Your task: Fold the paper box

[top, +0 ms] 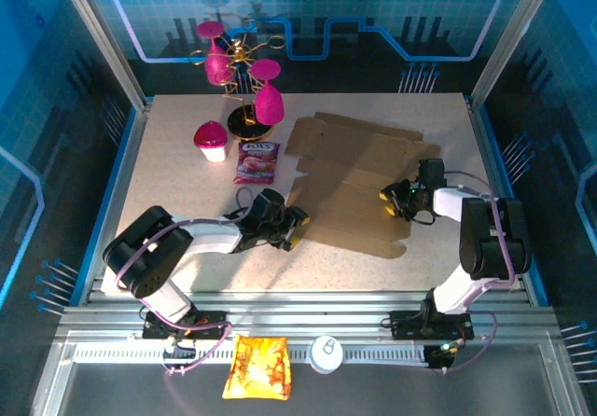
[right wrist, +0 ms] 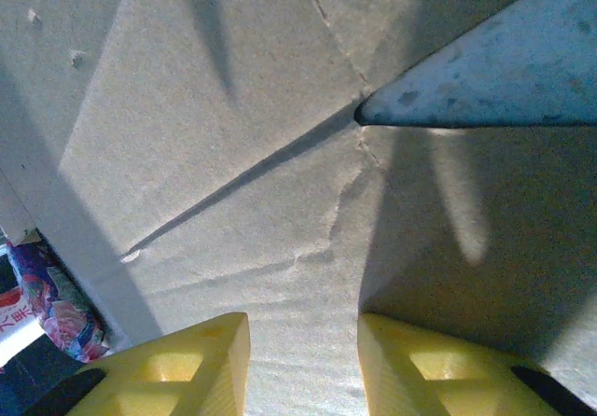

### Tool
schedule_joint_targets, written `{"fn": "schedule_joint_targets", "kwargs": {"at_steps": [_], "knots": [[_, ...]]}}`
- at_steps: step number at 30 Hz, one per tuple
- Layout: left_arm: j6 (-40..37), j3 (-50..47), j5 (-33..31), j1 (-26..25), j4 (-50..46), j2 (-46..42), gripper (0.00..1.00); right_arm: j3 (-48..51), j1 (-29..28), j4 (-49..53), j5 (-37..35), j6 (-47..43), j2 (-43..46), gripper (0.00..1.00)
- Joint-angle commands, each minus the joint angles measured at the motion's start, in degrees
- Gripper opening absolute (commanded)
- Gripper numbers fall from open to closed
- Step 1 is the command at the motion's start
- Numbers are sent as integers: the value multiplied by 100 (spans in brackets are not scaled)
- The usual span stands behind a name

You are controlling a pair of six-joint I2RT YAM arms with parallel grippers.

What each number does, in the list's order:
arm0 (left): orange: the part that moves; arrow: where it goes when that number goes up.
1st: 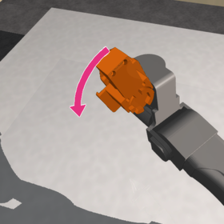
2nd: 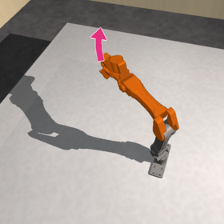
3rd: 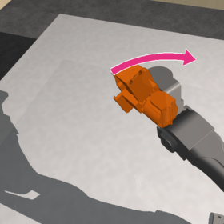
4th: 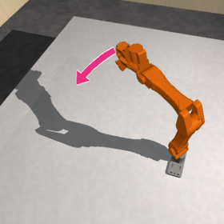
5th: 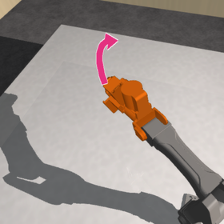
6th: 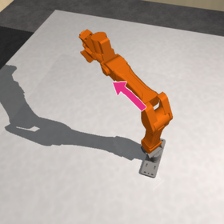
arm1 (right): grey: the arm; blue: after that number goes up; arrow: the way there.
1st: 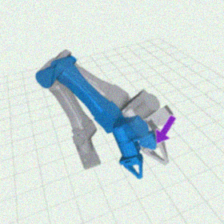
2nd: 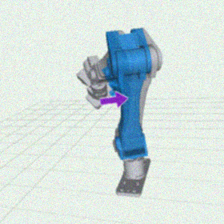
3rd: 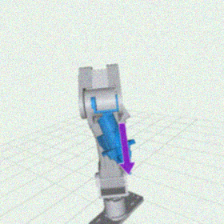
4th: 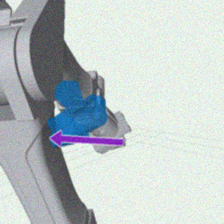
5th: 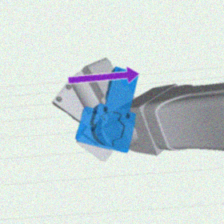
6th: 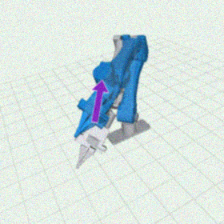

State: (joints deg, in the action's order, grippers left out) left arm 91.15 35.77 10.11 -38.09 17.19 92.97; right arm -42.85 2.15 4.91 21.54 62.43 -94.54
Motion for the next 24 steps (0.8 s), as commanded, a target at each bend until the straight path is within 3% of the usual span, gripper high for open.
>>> {"fn": "schedule_joint_targets", "kwargs": {"at_steps": [1,12,24], "knots": [[-156,-48,-198,25,443,147,59,22,-74,516,-128,-109,-231,37],[-530,-96,-417,25,585,-191,52,-151,-87,728,-81,-212,-335,36],[-647,52,-335,20,1028,185,29,-292,-85,926,-30,-316,-409,34]]}}
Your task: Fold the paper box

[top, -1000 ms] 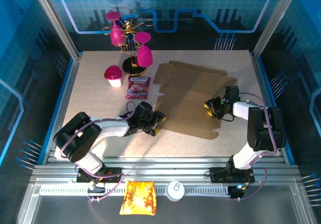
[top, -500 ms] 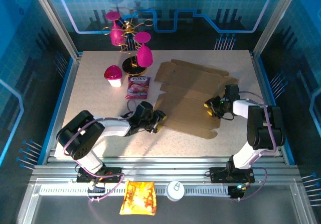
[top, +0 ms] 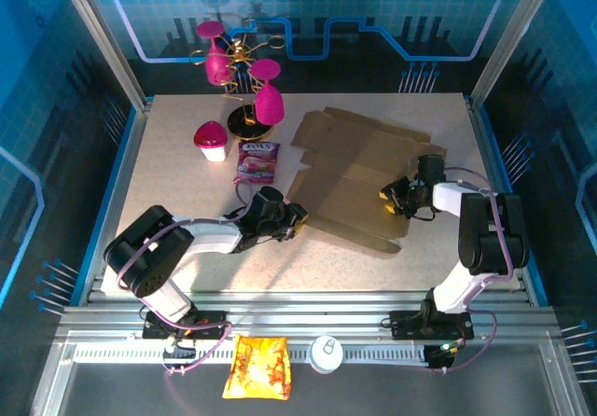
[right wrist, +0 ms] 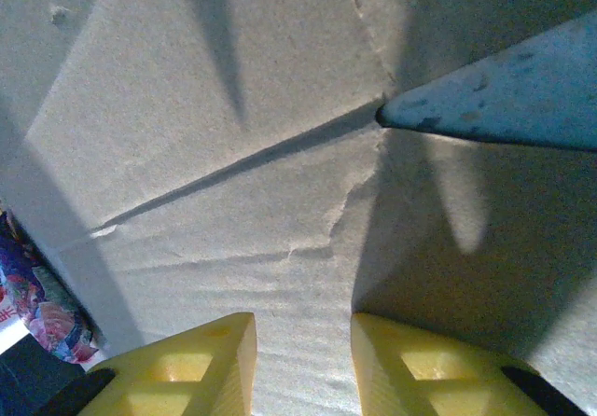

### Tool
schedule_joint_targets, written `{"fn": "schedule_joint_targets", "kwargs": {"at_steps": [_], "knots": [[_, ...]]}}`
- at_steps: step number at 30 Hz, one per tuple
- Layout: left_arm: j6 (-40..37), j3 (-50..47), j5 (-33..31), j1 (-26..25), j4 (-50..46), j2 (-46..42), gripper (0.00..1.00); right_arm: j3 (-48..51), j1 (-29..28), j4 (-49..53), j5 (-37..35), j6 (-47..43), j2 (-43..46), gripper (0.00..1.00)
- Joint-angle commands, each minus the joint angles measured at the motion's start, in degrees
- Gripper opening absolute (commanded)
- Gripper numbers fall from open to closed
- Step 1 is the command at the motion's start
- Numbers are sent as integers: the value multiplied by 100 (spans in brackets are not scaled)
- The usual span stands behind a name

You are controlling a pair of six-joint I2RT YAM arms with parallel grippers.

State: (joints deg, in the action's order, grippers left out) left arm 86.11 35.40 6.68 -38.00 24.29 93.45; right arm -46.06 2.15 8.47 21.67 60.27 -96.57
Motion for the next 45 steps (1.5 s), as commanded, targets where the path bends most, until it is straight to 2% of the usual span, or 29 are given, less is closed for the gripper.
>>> {"fn": "schedule_joint_targets", "kwargs": {"at_steps": [1,4,5,7,8,14,21,26,29,35,38,42,45], "knots": [[-166,115,23,16,317,181,28,28,-88,568,-34,-103,-215,34],[-204,172,27,12,295,263,22,28,-79,558,-10,-101,-225,34],[-207,199,35,17,304,287,18,35,-85,559,-8,-95,-224,34],[-236,271,44,17,292,290,3,53,-84,551,21,-68,-205,34],[-258,318,45,12,251,262,0,41,-92,560,21,-59,-159,35],[-616,726,-14,14,-194,-199,0,-402,-234,1151,-447,-361,704,49],[-750,1422,48,38,-512,-486,0,-1518,-344,2238,-1166,-635,1753,62],[-959,2123,96,114,-883,-572,0,-2363,-842,2948,-1823,-1443,2277,62],[-1116,2580,148,176,-1111,-567,0,-2653,-1388,3275,-2368,-2004,2674,61],[-1180,3368,323,328,-1287,-394,0,-2859,-2032,3933,-3027,-2035,3394,58],[-1261,3814,350,380,-1540,-339,0,-2910,-1776,4106,-3209,-2019,3585,59],[-1211,4359,489,425,-1791,-159,0,-3389,-929,4389,-2840,-1728,3547,64],[-1172,4624,437,434,-1904,-79,0,-3941,-409,4872,-2895,-1402,3421,70]]}}
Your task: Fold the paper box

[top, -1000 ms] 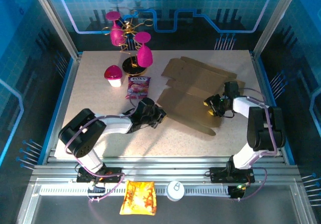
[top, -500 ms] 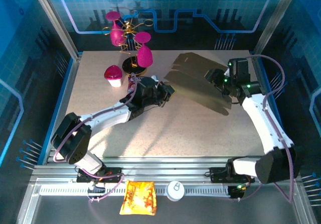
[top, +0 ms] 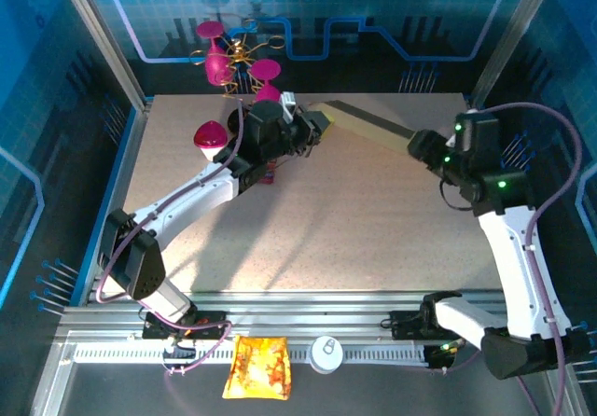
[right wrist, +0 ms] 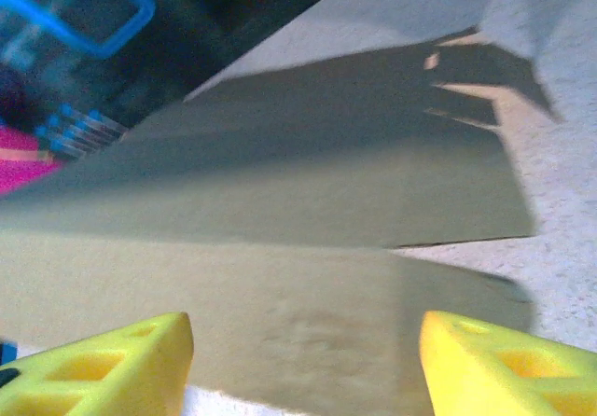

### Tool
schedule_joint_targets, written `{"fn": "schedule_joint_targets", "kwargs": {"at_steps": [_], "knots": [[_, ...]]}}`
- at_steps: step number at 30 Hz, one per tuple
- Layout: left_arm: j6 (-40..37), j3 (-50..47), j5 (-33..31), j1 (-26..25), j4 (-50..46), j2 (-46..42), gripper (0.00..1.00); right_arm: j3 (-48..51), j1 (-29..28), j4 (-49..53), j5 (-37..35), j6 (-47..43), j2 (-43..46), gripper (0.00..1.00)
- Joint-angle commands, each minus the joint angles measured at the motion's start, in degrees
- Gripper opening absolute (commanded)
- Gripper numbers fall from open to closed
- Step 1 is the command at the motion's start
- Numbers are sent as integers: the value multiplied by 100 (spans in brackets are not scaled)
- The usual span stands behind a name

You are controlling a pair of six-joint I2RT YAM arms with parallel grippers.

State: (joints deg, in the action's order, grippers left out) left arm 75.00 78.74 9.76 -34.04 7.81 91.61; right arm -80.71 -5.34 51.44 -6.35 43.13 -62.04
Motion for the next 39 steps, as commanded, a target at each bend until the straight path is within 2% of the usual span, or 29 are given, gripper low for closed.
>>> {"fn": "schedule_joint_targets", "kwargs": {"at_steps": [1,6,10,12,14,21,28,32,35,37,38,39], "knots": [[12,362,103,57,-276,140,0,-603,588,718,-21,481,-68,72],[301,633,86,91,-216,276,0,-486,1988,1069,1101,1773,-220,80],[444,660,105,82,-122,331,0,336,2270,205,2231,3176,-312,83],[471,644,119,90,-105,340,0,958,2484,-581,2891,4101,-376,85],[485,627,138,91,-105,331,0,1202,2648,-1252,3274,4644,-516,90],[559,491,196,93,-10,295,0,1085,2851,-2381,3517,5543,-960,90],[612,411,245,92,92,287,0,1963,2147,-3932,3862,6584,-1304,78],[614,376,268,92,103,269,0,2169,1923,-4513,3601,6794,-1462,67],[608,298,264,99,65,188,0,2130,1922,-4992,3508,6811,-1657,46],[575,219,255,102,-16,87,0,2050,1927,-5043,3379,6706,-1664,24],[553,168,239,105,-115,17,3,1977,1925,-4996,3289,6571,-1630,15],[525,127,232,117,-226,-54,15,1890,1927,-4906,3222,6409,-1604,9]]}}
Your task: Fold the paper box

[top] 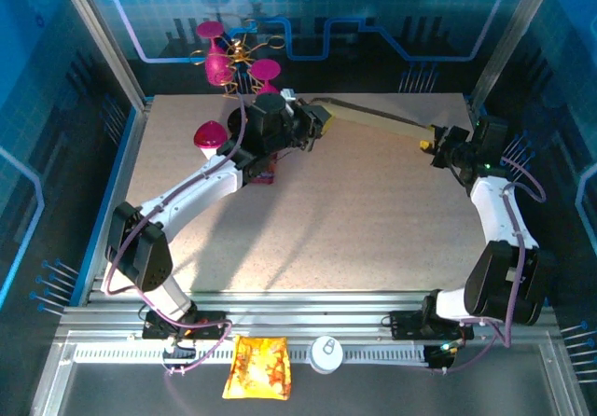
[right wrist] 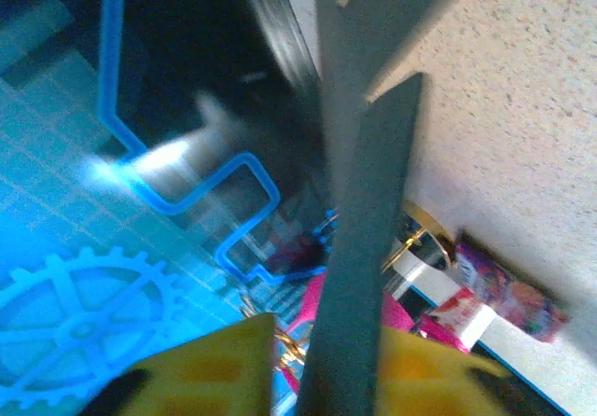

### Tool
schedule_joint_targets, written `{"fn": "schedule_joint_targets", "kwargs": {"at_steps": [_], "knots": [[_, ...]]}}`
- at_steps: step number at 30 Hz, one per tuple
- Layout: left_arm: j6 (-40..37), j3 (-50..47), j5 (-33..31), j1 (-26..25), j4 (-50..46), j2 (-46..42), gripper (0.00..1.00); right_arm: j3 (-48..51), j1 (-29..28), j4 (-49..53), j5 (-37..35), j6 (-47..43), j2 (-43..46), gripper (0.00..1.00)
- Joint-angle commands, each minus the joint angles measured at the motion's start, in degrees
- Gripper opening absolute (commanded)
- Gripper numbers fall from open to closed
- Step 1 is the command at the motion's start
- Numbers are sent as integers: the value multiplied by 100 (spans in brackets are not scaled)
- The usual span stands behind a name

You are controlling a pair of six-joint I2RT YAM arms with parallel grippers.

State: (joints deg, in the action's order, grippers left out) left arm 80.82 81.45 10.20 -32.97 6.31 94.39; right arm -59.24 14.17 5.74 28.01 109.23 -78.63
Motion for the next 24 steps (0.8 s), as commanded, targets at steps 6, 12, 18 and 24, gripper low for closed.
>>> {"fn": "schedule_joint_targets", "kwargs": {"at_steps": [6,12,18,24], "knots": [[-303,-424,106,132,-1336,-1005,79,-1412,-83,839,-352,-2257,22,0],[-592,-506,-71,295,-2560,-1712,86,-2269,-425,2050,-701,-4536,69,0],[-1580,491,-94,405,-3602,-1653,84,-2640,-1335,2503,-1172,-6742,232,0],[-2894,2781,329,382,-4951,-269,83,-2675,-3092,2990,-2615,-9015,398,0]]}}
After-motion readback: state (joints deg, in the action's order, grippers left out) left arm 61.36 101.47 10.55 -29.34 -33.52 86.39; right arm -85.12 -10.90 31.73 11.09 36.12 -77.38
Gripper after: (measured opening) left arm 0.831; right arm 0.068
